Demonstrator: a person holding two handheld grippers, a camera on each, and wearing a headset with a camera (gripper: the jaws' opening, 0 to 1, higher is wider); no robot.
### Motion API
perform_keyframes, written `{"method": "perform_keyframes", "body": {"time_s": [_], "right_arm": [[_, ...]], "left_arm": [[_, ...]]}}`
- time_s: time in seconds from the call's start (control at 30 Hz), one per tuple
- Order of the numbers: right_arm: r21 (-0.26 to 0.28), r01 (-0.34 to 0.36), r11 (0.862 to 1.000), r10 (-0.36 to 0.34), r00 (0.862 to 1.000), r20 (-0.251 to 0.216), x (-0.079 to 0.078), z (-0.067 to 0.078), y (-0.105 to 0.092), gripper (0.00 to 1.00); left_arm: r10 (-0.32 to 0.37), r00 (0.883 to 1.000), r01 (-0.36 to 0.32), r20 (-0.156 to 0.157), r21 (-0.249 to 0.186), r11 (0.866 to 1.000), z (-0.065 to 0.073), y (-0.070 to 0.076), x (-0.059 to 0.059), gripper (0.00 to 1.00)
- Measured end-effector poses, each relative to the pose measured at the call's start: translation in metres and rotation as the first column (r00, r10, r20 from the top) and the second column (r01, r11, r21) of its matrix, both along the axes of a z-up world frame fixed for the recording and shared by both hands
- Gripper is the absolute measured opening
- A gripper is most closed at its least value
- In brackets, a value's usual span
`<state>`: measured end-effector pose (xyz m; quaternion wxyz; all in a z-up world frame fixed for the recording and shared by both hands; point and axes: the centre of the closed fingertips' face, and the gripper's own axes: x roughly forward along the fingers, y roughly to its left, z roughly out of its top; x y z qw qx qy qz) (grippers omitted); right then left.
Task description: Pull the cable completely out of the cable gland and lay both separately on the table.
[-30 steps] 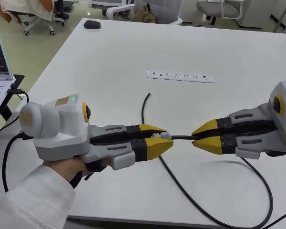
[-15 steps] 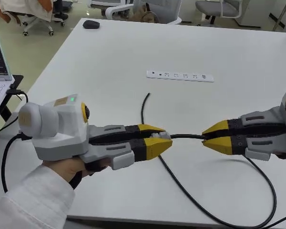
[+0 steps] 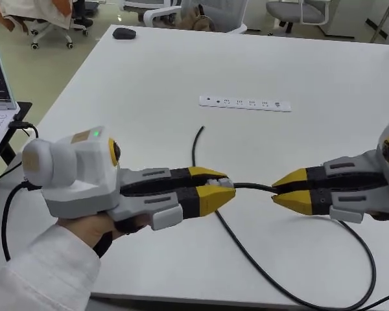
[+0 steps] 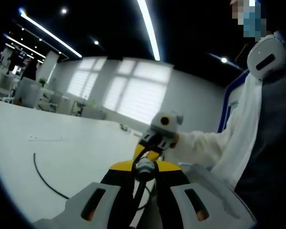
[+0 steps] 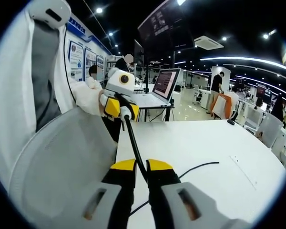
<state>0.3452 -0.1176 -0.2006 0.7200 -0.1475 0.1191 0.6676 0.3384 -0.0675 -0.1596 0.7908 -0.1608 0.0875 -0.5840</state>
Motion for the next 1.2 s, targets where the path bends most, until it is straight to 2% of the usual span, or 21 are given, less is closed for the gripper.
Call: {"method": "perform_keyframes", "body": {"time_s": [0.13, 0.2, 0.47, 0.9, 1.03, 1.2], "right_arm": [[-0.002, 0.008, 1.000, -0.008, 1.000, 0.009, 0.002, 0.002, 0.002, 0.09], [0.019, 0.004, 1.000, -0.005, 1.000, 0.011, 0.001, 0.009, 0.005, 0.11], [0.048, -0.052, 0.997, 0.051, 0.998, 0.034, -0.007, 0.023, 0.025, 0.20], [0.039, -0.127, 0.991, 0.125, 0.991, 0.044, -0.016, 0.024, 0.042, 0.18], [0.039, -0.138, 0.990, 0.137, 0.990, 0.047, -0.016, 0.024, 0.045, 0.16], [0.032, -0.141, 0.989, 0.140, 0.989, 0.049, -0.015, 0.022, 0.047, 0.08]], "left_arm": [[-0.013, 1.000, 0.013, 0.004, 0.003, 1.000, 0.000, -0.002, -0.003, 0.17], [-0.015, 1.000, 0.015, 0.004, 0.018, 1.000, -0.003, -0.002, -0.003, 0.17], [-0.020, 1.000, 0.020, 0.003, 0.017, 1.000, -0.003, -0.003, -0.003, 0.17], [-0.022, 1.000, 0.022, -0.004, 0.016, 1.000, -0.005, -0.002, -0.002, 0.17], [-0.023, 1.000, 0.023, -0.009, 0.018, 1.000, -0.006, -0.002, -0.001, 0.17], [-0.024, 1.000, 0.024, -0.011, 0.019, 1.000, -0.007, -0.002, -0.001, 0.17]]}}
